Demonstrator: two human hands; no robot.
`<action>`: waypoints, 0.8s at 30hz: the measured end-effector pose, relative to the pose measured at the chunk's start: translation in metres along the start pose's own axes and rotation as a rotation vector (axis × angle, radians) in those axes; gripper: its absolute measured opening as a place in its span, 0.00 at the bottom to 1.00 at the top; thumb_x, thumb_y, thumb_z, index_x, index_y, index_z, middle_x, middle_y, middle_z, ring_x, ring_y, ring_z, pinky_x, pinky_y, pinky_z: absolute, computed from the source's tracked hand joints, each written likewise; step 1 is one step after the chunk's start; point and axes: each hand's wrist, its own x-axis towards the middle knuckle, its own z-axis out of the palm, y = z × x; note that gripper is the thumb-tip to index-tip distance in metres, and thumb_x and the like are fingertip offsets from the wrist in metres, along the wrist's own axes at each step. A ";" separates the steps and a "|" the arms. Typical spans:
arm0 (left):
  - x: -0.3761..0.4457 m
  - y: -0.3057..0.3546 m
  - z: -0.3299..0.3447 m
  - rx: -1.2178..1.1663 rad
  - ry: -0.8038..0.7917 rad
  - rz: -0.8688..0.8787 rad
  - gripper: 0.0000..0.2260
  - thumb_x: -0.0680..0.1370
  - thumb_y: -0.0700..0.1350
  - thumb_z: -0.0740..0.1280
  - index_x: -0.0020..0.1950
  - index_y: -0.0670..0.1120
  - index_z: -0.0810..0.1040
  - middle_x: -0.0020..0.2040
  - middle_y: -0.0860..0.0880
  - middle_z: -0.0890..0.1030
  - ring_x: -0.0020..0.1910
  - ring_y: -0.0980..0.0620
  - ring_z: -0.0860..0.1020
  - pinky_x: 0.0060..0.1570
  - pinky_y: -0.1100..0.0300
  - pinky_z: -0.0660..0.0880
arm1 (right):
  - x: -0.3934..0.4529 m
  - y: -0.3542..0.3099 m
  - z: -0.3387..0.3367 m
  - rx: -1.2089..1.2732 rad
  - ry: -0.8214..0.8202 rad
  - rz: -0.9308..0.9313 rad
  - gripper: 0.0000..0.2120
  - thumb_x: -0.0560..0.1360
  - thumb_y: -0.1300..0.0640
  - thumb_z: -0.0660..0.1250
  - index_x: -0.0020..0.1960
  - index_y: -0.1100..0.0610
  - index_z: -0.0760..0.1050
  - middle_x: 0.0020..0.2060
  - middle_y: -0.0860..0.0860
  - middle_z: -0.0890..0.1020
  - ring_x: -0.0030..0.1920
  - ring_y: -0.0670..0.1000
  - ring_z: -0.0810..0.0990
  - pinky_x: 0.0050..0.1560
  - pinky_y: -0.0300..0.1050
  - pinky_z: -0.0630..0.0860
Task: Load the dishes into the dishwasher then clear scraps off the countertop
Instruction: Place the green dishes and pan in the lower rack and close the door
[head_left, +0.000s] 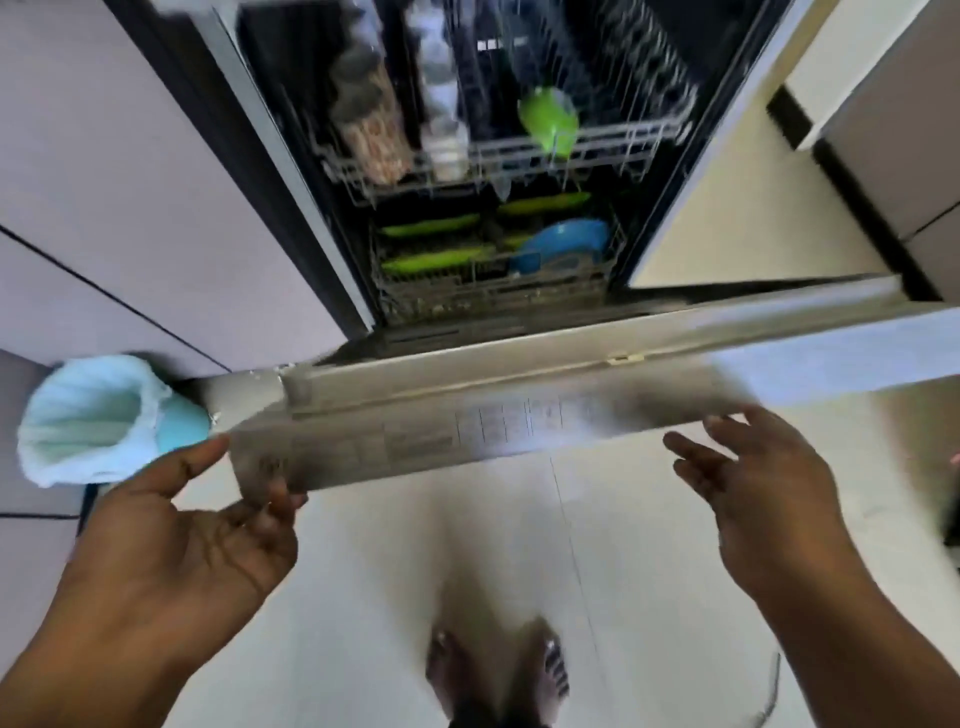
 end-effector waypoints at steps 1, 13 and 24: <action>-0.013 0.011 0.019 -0.011 -0.028 0.075 0.35 0.63 0.48 0.77 0.67 0.40 0.73 0.63 0.38 0.78 0.50 0.47 0.81 0.47 0.55 0.76 | 0.004 -0.012 0.005 -0.124 -0.018 -0.053 0.13 0.78 0.68 0.58 0.56 0.53 0.72 0.51 0.49 0.80 0.45 0.51 0.81 0.47 0.44 0.76; -0.016 0.077 0.175 1.390 0.272 0.712 0.36 0.75 0.63 0.66 0.74 0.45 0.60 0.64 0.48 0.75 0.57 0.46 0.76 0.50 0.56 0.74 | 0.056 -0.163 0.071 -1.058 0.155 -0.665 0.15 0.81 0.53 0.57 0.50 0.62 0.78 0.48 0.60 0.82 0.46 0.61 0.77 0.43 0.46 0.67; 0.060 0.208 0.283 2.438 0.567 1.610 0.56 0.63 0.77 0.63 0.78 0.49 0.42 0.76 0.44 0.53 0.74 0.41 0.53 0.70 0.45 0.53 | 0.135 -0.290 0.138 -1.514 0.179 -1.266 0.38 0.70 0.44 0.73 0.74 0.54 0.60 0.73 0.60 0.62 0.71 0.64 0.63 0.66 0.60 0.64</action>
